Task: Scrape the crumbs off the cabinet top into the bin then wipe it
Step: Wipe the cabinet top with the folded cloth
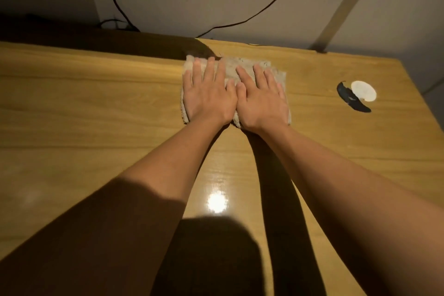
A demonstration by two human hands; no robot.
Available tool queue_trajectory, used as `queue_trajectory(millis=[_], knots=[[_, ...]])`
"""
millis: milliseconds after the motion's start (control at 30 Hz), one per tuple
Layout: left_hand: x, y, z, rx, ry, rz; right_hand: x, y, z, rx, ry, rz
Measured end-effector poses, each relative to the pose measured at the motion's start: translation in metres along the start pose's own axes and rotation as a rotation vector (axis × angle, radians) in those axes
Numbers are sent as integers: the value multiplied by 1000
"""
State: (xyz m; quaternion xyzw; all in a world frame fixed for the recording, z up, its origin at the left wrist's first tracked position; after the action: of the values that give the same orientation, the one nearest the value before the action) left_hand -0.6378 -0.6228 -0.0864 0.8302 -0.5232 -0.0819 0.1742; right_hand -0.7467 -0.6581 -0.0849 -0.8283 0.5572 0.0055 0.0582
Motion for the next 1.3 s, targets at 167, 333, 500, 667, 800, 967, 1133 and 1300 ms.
queue_trajectory(millis=[167, 333, 500, 667, 800, 967, 1133, 1300], knots=[[-89, 15, 4, -21, -63, 4, -88, 26, 4, 8, -12, 5], [-187, 36, 8, -22, -69, -8, -184, 54, 7, 7, -33, -17], [-272, 57, 12, 1, -80, -22, -265, 83, 9, 1, -38, -30], [-310, 67, 12, 1, -102, -18, -302, 96, 9, 18, -55, -35], [-303, 65, 16, -4, -85, -31, -294, 94, 15, -3, -52, -10], [-277, 67, 19, -19, -69, -57, -267, 92, 16, -1, -52, 22], [-234, 74, 23, -50, -48, -47, -227, 94, 11, -5, -59, 50], [-179, 82, 30, -58, -29, -36, -171, 99, 7, -13, -49, 63]])
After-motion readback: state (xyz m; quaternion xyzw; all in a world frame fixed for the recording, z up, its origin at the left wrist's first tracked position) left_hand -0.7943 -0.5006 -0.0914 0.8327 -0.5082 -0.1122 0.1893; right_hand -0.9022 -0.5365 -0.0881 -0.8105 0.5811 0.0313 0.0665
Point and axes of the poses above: each hand's wrist, its own x-axis towards the middle knuckle, its own z-axis out of the palm, y = z × x, the point moved 1 cm from there along x, towards the middle knuckle, and after that the axes turned 11 degrees about -x, right-handed, at the moved point
